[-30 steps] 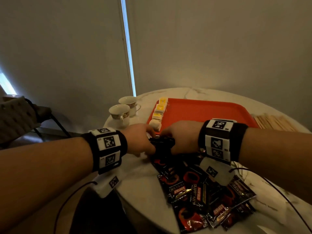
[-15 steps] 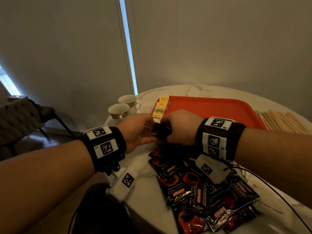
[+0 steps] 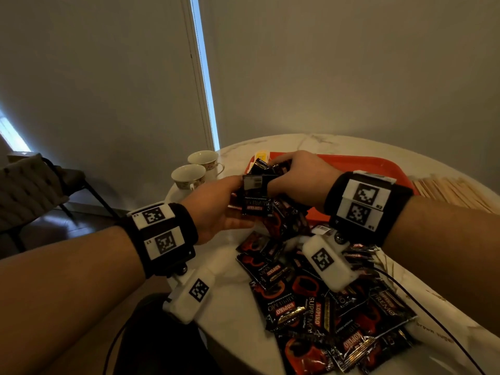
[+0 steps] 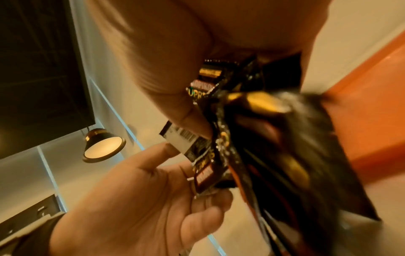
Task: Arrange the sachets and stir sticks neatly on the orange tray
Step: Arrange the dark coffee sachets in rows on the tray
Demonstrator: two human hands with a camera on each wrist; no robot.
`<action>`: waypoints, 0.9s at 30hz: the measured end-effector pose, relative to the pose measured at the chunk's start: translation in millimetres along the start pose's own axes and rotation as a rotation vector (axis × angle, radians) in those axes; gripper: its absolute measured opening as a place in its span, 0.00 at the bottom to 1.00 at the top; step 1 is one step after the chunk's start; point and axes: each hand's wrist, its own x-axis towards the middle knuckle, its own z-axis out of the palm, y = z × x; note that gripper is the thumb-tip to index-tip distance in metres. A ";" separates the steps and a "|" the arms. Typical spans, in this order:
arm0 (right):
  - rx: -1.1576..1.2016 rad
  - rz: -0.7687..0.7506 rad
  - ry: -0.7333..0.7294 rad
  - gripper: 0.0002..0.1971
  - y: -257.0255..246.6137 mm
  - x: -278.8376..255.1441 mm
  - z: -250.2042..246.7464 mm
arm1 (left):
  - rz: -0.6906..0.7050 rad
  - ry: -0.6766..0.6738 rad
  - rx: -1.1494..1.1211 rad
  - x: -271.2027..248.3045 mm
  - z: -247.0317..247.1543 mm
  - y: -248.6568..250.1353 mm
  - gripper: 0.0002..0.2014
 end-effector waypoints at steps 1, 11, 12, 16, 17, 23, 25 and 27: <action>0.022 0.001 0.011 0.26 1.3 1.2 -0.2 | 0.016 0.000 0.004 2.0 2.2 1.8 0.14; 0.372 -0.021 0.180 0.11 15.9 21.6 -13.0 | 0.061 -0.054 -0.027 21.4 17.7 18.9 0.22; 0.412 0.001 0.189 0.11 19.1 24.5 -13.6 | 0.049 -0.088 -0.044 23.3 19.8 18.3 0.22; 0.626 0.107 0.144 0.14 30.0 35.7 -13.4 | 0.007 -0.145 -0.114 38.8 23.4 12.8 0.23; 0.698 0.131 0.118 0.15 31.7 38.4 -13.7 | 0.003 -0.155 -0.103 43.5 24.4 11.3 0.23; 0.951 0.193 0.048 0.17 38.5 56.0 -25.8 | 0.000 -0.175 0.067 75.2 22.3 11.7 0.22; 1.008 0.205 0.071 0.19 42.3 66.1 -29.7 | 0.005 -0.176 0.165 81.5 18.8 20.5 0.17; 1.052 0.209 0.114 0.20 46.0 78.8 -35.1 | 0.018 -0.117 0.193 89.4 15.5 28.4 0.10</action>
